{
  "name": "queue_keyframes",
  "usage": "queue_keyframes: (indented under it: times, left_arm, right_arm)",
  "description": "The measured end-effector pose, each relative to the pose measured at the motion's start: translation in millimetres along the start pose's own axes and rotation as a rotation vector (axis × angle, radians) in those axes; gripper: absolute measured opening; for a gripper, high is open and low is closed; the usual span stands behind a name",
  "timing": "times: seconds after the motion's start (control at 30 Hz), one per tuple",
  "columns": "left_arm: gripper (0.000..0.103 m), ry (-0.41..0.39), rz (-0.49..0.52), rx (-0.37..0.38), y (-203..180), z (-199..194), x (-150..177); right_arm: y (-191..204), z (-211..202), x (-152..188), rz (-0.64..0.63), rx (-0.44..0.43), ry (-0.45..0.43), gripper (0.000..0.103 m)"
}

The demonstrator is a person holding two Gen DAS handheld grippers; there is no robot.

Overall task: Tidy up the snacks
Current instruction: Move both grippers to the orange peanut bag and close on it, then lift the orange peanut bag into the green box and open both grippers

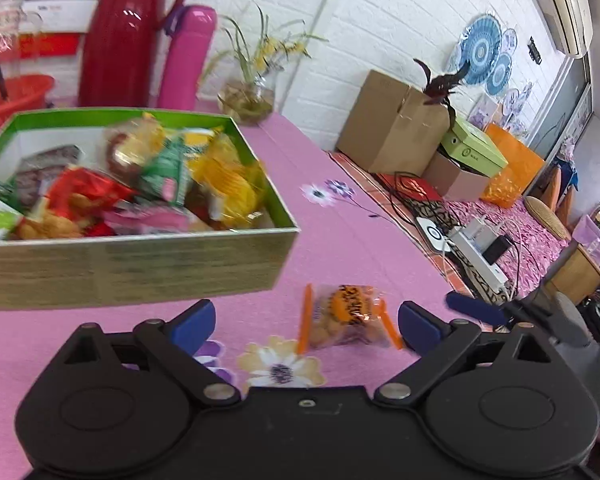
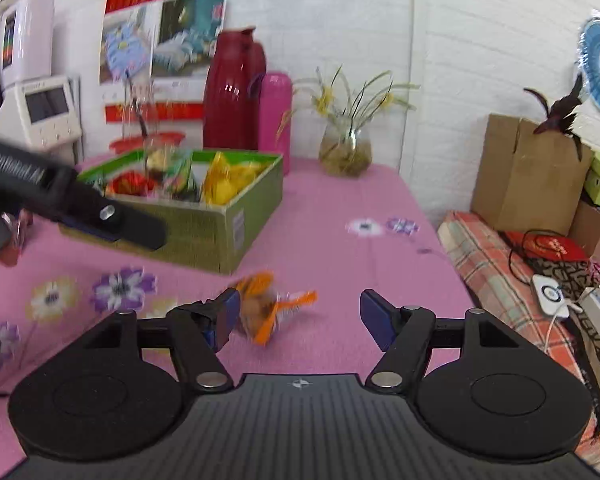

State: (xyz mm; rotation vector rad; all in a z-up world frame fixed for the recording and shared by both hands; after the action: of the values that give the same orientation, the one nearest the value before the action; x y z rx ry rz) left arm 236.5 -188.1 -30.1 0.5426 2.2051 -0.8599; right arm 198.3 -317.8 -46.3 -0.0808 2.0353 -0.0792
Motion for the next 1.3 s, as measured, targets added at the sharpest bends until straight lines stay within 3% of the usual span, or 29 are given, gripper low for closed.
queue_keyframes:
  times: [0.37,0.4,0.43,0.53,0.63,1.0,1.3]
  left_arm:
    - [0.103,0.094,-0.056,0.035,-5.1,67.7,4.2]
    - [0.099,0.103,-0.057,0.039,-4.5,71.3,4.3]
    - [0.086,0.112,-0.056,0.041,-3.3,75.0,5.1]
    - [0.066,0.116,-0.044,0.071,-4.2,79.3,7.7]
    - [0.059,0.110,-0.015,0.058,-4.5,69.9,11.9]
    - [0.063,0.089,-0.039,-0.006,13.8,-9.8,55.6]
    - [0.089,0.049,-0.110,-0.005,40.5,-54.2,73.2]
  right_arm:
    - [12.2,26.0,10.4,0.047,-0.096,0.074,0.103]
    - [12.7,29.9,9.9,0.049,-0.101,0.080,0.103]
    - [13.5,33.7,9.7,0.052,-0.107,0.087,0.103]
    - [16.1,42.6,10.7,0.079,-0.119,0.119,0.069]
    - [25.1,35.2,13.5,0.042,-0.121,0.109,0.062]
    - [94.9,-12.8,27.3,0.006,-0.274,0.116,0.061]
    - [136.7,-22.3,29.5,-0.029,-0.327,0.126,0.066]
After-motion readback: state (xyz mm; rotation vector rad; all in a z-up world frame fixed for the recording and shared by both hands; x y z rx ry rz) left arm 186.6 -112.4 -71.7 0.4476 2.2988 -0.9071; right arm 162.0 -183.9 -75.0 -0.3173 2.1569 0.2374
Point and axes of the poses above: each gripper's, at about its wrist camera, not at the fingertips, and z roughly the way its jaws point, y to its left, x to its underside, the point moved 10 cm from there along z, roughly the way its jaws point, and after that the axes turned 8 degrees about x, right-handed, at the moved point
